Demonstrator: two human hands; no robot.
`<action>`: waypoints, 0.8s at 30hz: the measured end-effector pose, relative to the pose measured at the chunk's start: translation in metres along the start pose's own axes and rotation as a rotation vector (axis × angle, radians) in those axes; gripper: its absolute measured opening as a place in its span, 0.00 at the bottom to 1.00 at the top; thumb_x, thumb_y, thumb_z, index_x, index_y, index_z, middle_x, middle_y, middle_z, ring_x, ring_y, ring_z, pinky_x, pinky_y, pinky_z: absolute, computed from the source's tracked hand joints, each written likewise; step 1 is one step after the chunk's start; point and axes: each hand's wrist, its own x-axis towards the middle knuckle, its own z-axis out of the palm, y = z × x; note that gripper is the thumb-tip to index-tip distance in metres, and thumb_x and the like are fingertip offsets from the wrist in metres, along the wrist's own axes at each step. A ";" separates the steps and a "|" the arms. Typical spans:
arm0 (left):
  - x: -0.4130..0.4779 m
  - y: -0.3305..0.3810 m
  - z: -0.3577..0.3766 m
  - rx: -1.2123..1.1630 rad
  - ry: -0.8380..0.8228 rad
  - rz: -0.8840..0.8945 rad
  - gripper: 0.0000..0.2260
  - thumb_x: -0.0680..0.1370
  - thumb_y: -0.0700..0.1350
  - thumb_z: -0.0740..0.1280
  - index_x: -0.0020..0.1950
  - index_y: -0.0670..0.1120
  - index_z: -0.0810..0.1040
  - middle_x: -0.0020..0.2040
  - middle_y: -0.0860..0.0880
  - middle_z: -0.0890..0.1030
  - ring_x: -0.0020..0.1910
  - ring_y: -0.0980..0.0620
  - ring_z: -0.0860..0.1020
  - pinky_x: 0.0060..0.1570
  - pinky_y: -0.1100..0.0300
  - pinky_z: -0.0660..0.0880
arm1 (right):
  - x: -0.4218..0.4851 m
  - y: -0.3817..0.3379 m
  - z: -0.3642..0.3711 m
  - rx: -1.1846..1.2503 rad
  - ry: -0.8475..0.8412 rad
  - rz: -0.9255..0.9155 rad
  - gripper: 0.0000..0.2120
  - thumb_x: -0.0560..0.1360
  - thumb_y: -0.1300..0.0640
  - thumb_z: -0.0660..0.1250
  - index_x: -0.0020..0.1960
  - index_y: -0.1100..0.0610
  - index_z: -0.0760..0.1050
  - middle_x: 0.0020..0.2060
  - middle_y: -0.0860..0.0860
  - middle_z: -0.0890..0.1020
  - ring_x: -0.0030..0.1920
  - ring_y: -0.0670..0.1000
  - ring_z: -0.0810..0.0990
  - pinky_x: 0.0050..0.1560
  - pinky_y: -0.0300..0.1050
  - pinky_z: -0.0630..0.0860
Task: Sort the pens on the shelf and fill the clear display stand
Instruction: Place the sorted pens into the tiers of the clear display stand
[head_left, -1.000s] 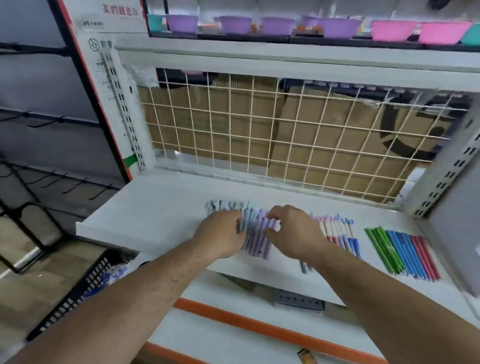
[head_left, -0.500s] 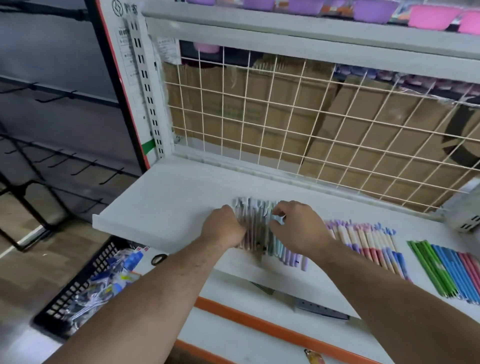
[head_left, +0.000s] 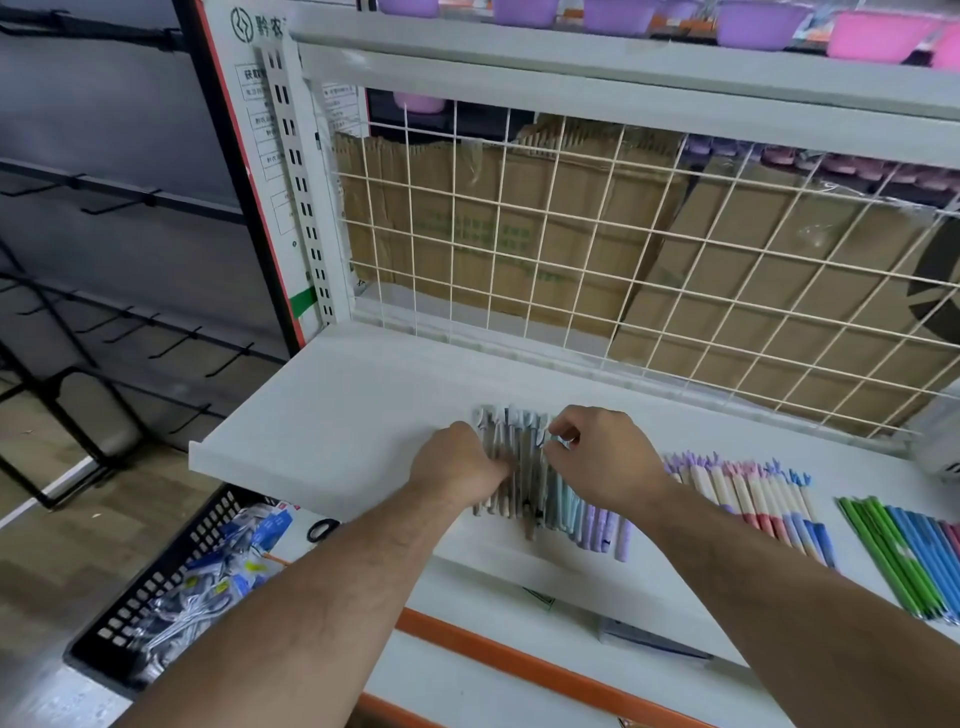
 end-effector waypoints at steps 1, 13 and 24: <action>0.000 0.000 0.001 0.007 0.004 -0.004 0.15 0.72 0.56 0.71 0.38 0.46 0.74 0.31 0.51 0.78 0.29 0.53 0.77 0.26 0.62 0.66 | 0.001 0.001 0.000 0.000 0.003 -0.002 0.10 0.76 0.48 0.66 0.55 0.49 0.80 0.43 0.41 0.78 0.46 0.47 0.77 0.45 0.41 0.72; 0.002 0.009 0.007 0.084 0.047 -0.070 0.15 0.67 0.57 0.72 0.38 0.49 0.71 0.35 0.53 0.77 0.31 0.55 0.75 0.25 0.64 0.65 | 0.003 0.009 -0.007 0.029 0.014 -0.013 0.09 0.76 0.49 0.67 0.54 0.49 0.81 0.44 0.43 0.81 0.46 0.49 0.80 0.50 0.45 0.78; 0.007 0.001 0.007 0.087 0.082 -0.061 0.12 0.77 0.53 0.63 0.42 0.45 0.70 0.36 0.52 0.74 0.34 0.53 0.74 0.28 0.62 0.64 | 0.003 0.005 -0.014 -0.012 -0.057 -0.006 0.07 0.76 0.51 0.64 0.49 0.49 0.80 0.44 0.46 0.83 0.45 0.51 0.81 0.48 0.47 0.81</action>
